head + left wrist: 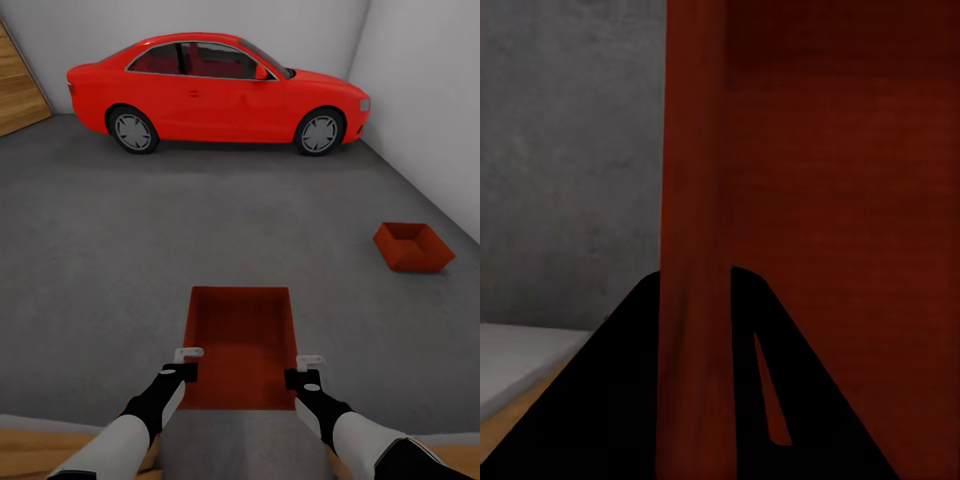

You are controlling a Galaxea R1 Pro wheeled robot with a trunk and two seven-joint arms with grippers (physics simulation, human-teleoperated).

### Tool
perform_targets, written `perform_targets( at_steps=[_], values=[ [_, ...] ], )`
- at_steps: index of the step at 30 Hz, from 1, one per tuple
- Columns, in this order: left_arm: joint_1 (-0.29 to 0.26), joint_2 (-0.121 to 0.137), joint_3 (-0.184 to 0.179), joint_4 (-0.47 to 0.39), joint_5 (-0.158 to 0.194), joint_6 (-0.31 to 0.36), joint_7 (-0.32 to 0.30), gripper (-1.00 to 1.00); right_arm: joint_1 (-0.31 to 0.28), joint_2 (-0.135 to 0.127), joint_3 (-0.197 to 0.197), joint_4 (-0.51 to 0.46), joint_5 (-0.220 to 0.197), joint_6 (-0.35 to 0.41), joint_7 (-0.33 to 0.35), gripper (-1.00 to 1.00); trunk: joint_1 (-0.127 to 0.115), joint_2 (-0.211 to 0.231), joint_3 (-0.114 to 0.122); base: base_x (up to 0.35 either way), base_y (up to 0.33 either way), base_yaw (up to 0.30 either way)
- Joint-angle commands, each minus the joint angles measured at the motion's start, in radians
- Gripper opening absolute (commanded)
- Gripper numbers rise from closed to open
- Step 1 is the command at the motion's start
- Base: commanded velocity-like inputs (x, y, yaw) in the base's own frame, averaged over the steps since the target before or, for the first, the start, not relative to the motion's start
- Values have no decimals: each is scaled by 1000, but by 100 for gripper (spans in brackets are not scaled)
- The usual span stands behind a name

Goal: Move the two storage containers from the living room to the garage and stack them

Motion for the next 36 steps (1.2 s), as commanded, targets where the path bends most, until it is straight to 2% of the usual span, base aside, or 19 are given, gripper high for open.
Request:
perform_targets(
  at_steps=[1,36],
  values=[
    [-1,4,21,-42,8,6,4,-100,0,-2,28,53,-11,-1,0,-100,1,-1,-1,321,0,0],
    [-1,4,21,-42,8,6,4,-100,0,-2,27,53,-11,-1,0,-100,1,-1,-1,321,0,0]
  ],
)
